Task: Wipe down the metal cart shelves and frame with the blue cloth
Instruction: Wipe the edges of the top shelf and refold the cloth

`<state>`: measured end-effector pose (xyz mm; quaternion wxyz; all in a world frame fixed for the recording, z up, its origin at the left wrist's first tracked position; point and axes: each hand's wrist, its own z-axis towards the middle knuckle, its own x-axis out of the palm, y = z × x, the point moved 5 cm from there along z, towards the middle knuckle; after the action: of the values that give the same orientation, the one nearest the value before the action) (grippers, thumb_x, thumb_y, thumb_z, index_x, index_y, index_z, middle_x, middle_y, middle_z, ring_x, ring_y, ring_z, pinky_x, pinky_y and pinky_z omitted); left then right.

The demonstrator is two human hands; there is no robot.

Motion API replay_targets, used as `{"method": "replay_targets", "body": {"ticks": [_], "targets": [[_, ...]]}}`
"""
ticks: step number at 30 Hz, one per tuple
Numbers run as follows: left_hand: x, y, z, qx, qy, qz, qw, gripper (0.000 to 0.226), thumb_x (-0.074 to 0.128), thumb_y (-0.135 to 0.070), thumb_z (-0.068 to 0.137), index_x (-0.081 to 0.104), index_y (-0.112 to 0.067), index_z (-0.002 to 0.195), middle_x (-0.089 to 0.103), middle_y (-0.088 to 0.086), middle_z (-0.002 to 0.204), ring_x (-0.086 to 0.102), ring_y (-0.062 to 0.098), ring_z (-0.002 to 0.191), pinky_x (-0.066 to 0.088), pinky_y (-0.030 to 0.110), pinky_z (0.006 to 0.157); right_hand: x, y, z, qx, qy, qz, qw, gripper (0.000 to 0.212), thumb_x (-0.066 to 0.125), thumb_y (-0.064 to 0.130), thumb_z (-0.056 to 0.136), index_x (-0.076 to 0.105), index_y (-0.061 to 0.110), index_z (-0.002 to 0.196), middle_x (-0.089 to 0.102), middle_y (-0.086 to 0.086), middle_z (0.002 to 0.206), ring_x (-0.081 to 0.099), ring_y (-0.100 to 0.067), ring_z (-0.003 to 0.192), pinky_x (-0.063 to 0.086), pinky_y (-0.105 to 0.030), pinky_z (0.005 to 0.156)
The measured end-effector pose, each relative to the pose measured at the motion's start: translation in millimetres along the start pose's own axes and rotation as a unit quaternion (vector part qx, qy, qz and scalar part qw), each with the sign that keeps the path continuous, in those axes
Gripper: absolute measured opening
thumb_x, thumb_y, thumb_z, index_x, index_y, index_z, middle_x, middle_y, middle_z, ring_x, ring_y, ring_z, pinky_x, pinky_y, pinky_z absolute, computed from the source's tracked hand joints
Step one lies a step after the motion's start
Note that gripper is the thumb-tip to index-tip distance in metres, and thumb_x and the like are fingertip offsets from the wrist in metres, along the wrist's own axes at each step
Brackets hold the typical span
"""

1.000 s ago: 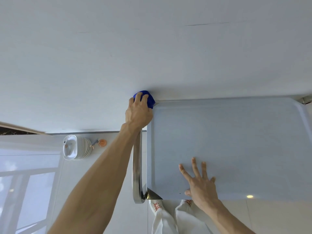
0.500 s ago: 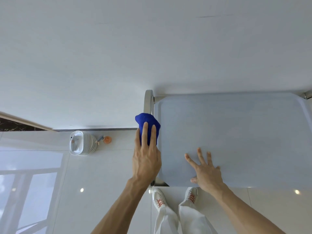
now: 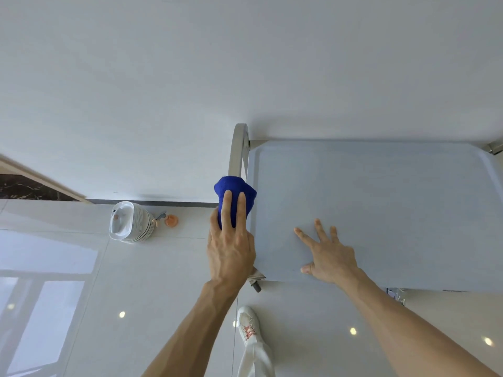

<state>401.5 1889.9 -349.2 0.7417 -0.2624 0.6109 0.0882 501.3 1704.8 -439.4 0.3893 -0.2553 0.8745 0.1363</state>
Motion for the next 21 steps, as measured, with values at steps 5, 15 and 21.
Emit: {"method": "replay_targets", "body": {"ticks": [5,15,21], "targets": [[6,1,-2,-0.010,-0.042,0.044,0.998,0.062,0.057,-0.004,0.079,0.052,-0.007,0.141,0.046,0.015,0.149,0.054,0.036,0.099,0.051,0.039,0.061,7,-7,0,-0.027,-0.039,-0.047,0.998,0.090,0.052,0.065,0.090,-0.011,0.051,0.153,-0.015,-0.001,0.168,0.000,-0.038,0.153,0.039,-0.053,0.105],[19,8,-5,0.009,-0.167,0.056,0.984,0.061,0.053,-0.010,0.082,0.049,-0.014,0.143,0.042,0.009,0.152,0.051,0.037,0.105,0.045,0.037,0.055,45,-26,4,-0.061,-0.203,0.006,0.977,0.074,0.006,0.082,0.083,-0.004,0.056,0.151,-0.010,0.004,0.168,-0.007,-0.028,0.154,0.001,-0.062,0.118],[28,12,-7,0.040,-0.255,0.086,0.962,0.055,0.047,-0.018,0.090,0.046,-0.017,0.145,0.041,0.007,0.152,0.052,0.040,0.105,0.036,0.038,0.061,61,-25,11,-0.040,-0.318,0.015,0.947,0.075,-0.004,0.081,0.082,0.005,0.055,0.152,0.008,0.007,0.168,0.006,-0.026,0.154,0.006,-0.061,0.119]]}}
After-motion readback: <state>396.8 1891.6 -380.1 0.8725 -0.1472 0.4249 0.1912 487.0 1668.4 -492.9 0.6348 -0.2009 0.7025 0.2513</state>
